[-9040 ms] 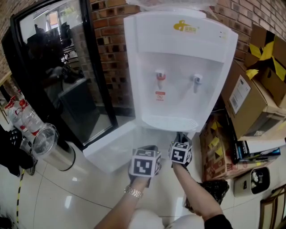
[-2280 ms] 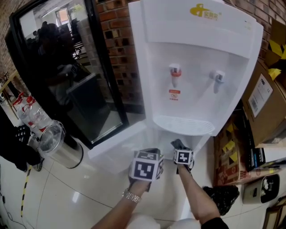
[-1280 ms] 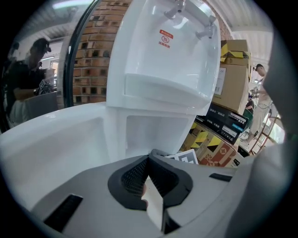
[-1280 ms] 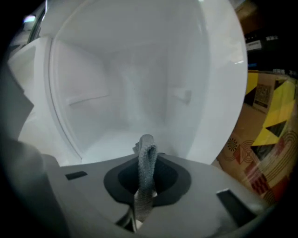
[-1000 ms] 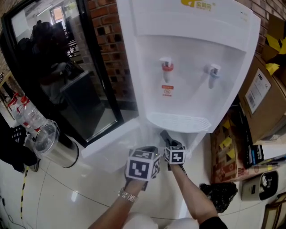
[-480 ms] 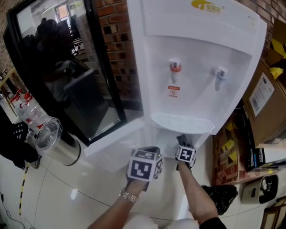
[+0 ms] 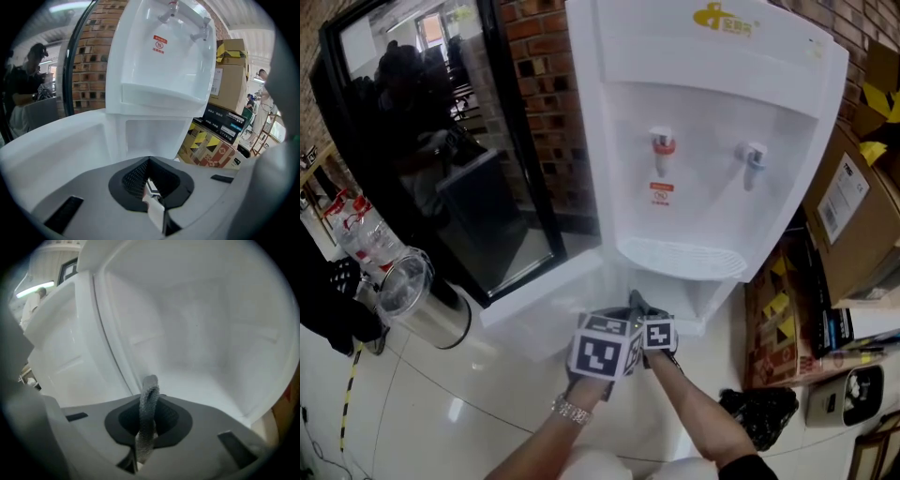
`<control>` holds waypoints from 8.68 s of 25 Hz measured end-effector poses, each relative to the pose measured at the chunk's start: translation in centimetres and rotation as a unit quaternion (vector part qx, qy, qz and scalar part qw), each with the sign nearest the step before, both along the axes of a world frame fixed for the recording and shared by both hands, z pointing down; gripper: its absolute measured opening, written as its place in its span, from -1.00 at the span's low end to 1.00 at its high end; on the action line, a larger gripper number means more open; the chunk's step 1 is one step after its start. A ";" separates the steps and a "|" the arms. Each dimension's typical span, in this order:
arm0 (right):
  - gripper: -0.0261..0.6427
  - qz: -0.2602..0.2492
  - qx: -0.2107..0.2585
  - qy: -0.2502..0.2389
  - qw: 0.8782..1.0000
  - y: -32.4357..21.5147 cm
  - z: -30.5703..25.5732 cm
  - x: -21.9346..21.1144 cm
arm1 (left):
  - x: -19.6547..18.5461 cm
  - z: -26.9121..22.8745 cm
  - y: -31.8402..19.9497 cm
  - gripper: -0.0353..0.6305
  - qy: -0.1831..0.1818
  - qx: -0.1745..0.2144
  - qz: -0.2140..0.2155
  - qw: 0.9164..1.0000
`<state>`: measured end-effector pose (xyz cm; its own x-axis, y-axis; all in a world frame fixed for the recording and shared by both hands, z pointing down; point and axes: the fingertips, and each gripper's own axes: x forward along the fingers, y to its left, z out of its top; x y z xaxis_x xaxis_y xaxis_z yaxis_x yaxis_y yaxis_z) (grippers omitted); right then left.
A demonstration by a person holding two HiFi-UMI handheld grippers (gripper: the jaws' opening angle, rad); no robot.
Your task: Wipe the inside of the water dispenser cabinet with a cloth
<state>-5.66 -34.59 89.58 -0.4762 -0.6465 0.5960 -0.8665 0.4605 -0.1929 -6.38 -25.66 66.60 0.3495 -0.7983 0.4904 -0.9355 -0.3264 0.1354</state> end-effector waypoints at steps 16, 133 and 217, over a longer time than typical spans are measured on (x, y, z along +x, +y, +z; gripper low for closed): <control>-0.87 0.169 -0.005 0.051 0.984 -1.9 0.1 12.4 | 0.3 -0.8 0.2 -0.89 0.001 0.007 -0.002 1.000; -0.86 0.029 0.054 0.045 0.997 -1.3 0.6 3.8 | -0.3 0.3 0.4 -0.89 0.005 0.003 0.009 1.000; -0.86 0.115 0.031 -0.023 0.993 39.2 -90.6 10.8 | 6.4 -71.4 28.5 -0.89 -0.015 0.017 0.054 0.998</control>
